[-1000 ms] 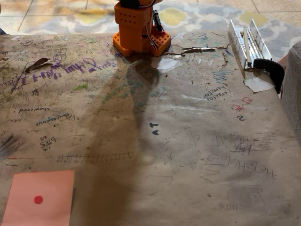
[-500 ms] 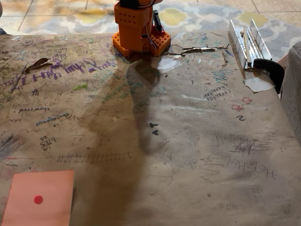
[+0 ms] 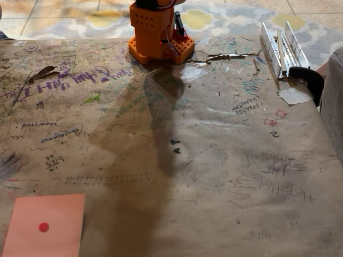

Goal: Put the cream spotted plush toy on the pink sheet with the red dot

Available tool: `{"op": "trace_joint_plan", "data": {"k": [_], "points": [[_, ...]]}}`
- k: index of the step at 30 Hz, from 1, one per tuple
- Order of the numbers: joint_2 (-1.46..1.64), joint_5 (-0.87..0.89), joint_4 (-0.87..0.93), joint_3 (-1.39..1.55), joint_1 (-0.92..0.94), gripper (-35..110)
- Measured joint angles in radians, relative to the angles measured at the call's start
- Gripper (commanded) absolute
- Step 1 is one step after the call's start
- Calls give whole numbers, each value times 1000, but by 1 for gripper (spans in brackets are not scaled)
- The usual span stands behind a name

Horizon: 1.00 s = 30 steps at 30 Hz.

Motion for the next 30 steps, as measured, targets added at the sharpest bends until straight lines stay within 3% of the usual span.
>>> {"op": "trace_joint_plan", "data": {"k": [3,8,12,15,30], "points": [[2,-29,9,94,-3,11],[-2,-189,-166,584,-6,30],[-14,-439,-387,1147,12,30],[-48,-408,-279,1493,17,30],[-48,-377,-132,1562,35,30]]}}
